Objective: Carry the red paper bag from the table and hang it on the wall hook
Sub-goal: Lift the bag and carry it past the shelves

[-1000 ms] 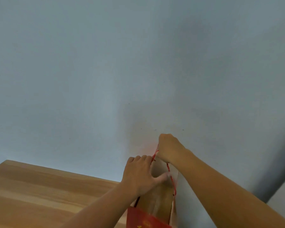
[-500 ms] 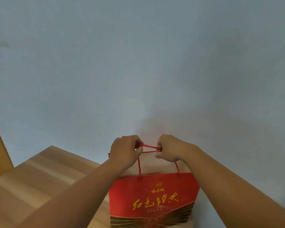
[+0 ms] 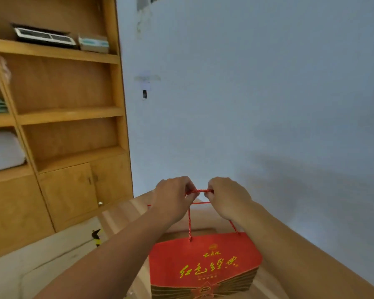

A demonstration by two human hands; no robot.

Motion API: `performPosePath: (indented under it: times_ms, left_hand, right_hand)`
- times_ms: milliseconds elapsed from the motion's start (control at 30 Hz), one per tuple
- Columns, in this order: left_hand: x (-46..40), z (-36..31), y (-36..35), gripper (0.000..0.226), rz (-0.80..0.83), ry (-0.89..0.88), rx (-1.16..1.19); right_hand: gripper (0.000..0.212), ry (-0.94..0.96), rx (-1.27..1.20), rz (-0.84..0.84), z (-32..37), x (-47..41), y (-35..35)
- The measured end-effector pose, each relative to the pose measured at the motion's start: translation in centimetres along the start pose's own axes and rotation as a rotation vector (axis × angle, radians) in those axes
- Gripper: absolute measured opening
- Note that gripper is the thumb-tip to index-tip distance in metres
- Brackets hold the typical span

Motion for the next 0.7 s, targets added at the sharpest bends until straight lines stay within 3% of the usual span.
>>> performPosePath:
  times_ms: [433, 700]
  left_hand:
    - [7.5, 28.8, 18.1, 0.013, -0.117, 0.296, -0.177]
    - [10.6, 42.6, 25.3, 0.011, -0.197, 0.484, -0.273]
  right_hand:
    - [0.015, 0.381, 0.048, 0.079, 33.1, -7.5, -10.5]
    - [0.017, 0.575, -0.029, 0.093, 48.8, -11.5, -16.7]
Point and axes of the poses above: each hand's wrist, its own x-axis away from the middle knuckle, its own y-axis out of the back of the hand, z = x × y, the point moved 5 cm from there along -x, towards the middle knuckle, and after that the axes turned 1 degree about -y, right-handed, at the moved point
